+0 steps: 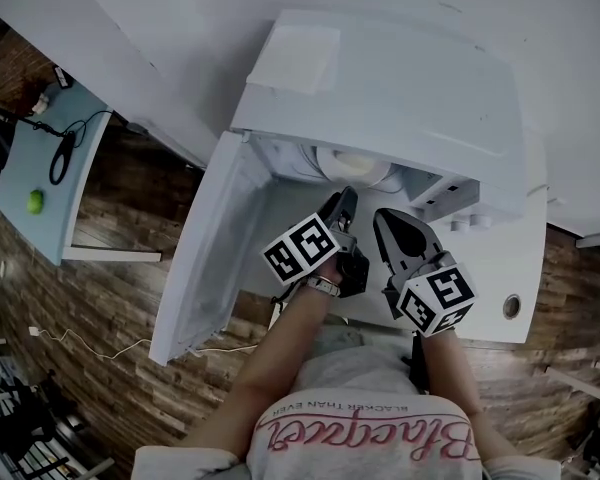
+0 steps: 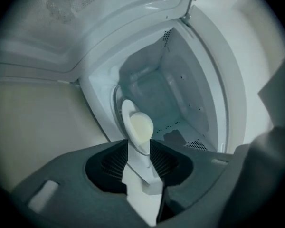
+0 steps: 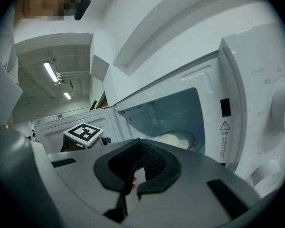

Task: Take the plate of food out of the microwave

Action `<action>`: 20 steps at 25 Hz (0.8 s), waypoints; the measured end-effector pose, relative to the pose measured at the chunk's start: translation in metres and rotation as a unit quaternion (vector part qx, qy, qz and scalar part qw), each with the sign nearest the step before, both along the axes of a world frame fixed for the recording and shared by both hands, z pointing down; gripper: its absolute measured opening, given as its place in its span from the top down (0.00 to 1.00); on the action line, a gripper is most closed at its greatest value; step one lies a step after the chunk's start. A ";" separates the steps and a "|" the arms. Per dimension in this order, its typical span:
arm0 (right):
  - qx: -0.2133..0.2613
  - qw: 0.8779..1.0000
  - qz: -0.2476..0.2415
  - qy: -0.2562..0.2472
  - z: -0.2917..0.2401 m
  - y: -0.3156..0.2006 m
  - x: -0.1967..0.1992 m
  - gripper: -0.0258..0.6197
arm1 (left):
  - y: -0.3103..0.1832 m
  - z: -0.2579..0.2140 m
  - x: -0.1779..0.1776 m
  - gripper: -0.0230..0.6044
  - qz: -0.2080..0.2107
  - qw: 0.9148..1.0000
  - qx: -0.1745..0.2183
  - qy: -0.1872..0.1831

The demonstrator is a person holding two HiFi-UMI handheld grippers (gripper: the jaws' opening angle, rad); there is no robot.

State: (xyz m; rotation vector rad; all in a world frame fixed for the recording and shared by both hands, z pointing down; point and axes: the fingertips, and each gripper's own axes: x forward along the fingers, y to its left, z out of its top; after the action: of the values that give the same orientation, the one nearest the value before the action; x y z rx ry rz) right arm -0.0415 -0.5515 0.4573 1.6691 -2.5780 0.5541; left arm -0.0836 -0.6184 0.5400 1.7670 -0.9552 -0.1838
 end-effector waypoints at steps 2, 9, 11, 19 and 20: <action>-0.002 1.000 0.000 0.000 0.002 -0.004 0.004 0.95 | -0.003 0.007 0.001 0.75 -0.010 1.000 -0.026 -0.006; -0.010 1.000 -0.004 -0.005 0.007 -0.011 0.012 0.95 | -0.019 0.025 0.002 0.74 -0.051 0.995 -0.086 -0.026; -0.012 1.000 -0.005 -0.004 0.008 -0.012 0.014 0.95 | -0.024 0.028 0.004 0.73 -0.058 0.993 -0.101 -0.025; -0.016 1.000 -0.010 -0.006 0.009 -0.014 0.018 0.95 | -0.031 0.039 0.003 0.68 -0.074 0.981 -0.170 -0.049; -0.015 1.000 -0.011 -0.006 0.009 -0.014 0.018 0.95 | -0.030 0.038 0.003 0.68 -0.075 0.980 -0.177 -0.053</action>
State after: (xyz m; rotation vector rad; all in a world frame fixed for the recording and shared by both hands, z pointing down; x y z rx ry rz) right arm -0.0236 -0.5653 0.4664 1.6305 -2.5795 0.6014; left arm -0.0806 -0.6479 0.5784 1.3893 -1.1239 -0.0118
